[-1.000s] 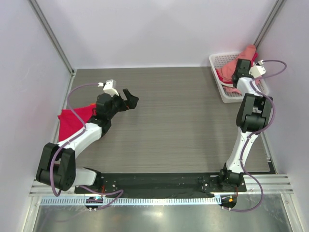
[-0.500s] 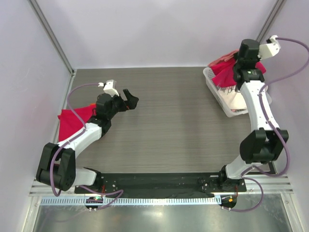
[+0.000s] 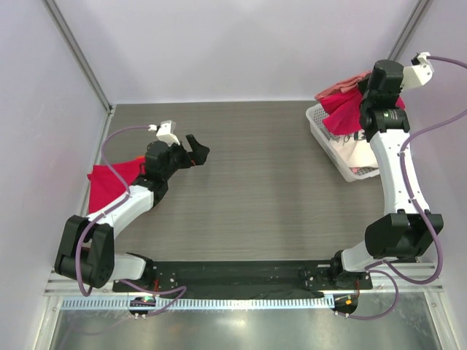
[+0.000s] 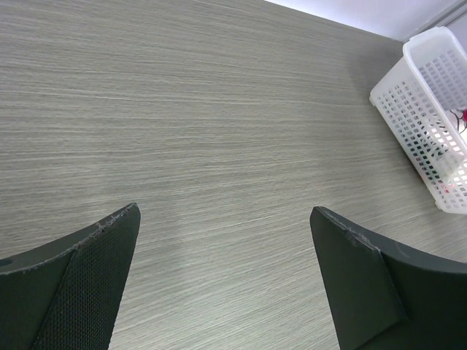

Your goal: Fold and stack the t-shirts

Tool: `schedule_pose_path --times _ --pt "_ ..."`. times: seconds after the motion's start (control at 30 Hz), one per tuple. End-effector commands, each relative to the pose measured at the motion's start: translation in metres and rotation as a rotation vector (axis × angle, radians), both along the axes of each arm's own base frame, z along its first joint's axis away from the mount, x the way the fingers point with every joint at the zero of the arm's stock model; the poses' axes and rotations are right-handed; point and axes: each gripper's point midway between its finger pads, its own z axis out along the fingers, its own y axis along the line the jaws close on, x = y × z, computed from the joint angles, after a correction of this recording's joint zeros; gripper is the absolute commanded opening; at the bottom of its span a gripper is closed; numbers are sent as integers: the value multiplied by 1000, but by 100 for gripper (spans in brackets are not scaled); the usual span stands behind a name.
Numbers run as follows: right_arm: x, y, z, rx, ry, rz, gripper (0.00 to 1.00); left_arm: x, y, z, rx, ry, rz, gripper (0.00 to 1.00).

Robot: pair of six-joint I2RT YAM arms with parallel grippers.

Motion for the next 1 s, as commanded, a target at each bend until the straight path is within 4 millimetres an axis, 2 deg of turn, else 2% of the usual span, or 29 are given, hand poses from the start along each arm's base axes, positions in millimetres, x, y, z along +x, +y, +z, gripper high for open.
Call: schedule_pose_path --times 0.0,0.03,0.07,0.2,0.23,0.27,0.3,0.33,0.37,0.4,0.47,0.5,0.53,0.57,0.6,0.63,0.7,0.73,0.77,0.83,0.97 --pt "-14 -18 36 26 -140 -61 1 4 1 20 -1 -58 -2 100" --pt "-14 -24 20 49 -114 -64 1 4 1 20 -1 -58 -2 100" --pt "-13 -17 10 63 -97 -19 1 4 1 20 -1 -58 -2 100" --pt "-2 10 1 46 -82 154 1 4 0 20 -3 -56 -6 100" --pt "5 35 1 54 -83 303 1 5 0 20 -3 -56 -6 100" --pt "8 48 0 47 -77 381 1 4 0 20 -1 -57 -5 100" --pt "17 66 -11 69 -55 485 1 4 0 19 0 -56 -7 100" --pt "15 133 -2 99 -103 869 1 3 1 19 -1 -56 -6 100" --pt "14 140 -2 94 -103 887 1 3 1 19 0 -57 -7 100" --pt "15 155 -7 82 -94 961 1 3 1 20 -1 -60 -7 99" --pt "3 186 -10 14 -51 1084 4 3 1 20 0 -59 -5 100" --pt "-2 187 -16 21 -16 1088 11 3 0 20 -1 -58 -8 99" --pt "-2 181 -30 34 17 1050 22 3 0 20 0 -60 -9 99" --pt "0 171 -41 39 43 993 44 3 0 20 0 -57 -8 100" --pt "1 153 -50 59 67 916 53 3 1 20 0 -61 -7 99" --pt "0 132 -73 76 114 809 64 3 0 20 -1 -58 -8 100" --pt "-3 110 -89 89 137 723 64 3 0 20 -1 -58 -10 99" --pt "-6 100 -107 98 166 689 66 3 0 20 0 -60 -10 100" --pt "-7 97 -114 89 180 678 68 2 0 20 -2 -60 -11 100" --pt "-10 98 -129 78 211 696 70 2 -1 20 -2 -60 -13 100" --pt "-14 111 -158 16 294 749 68 3 -1 21 -3 -61 -14 100"
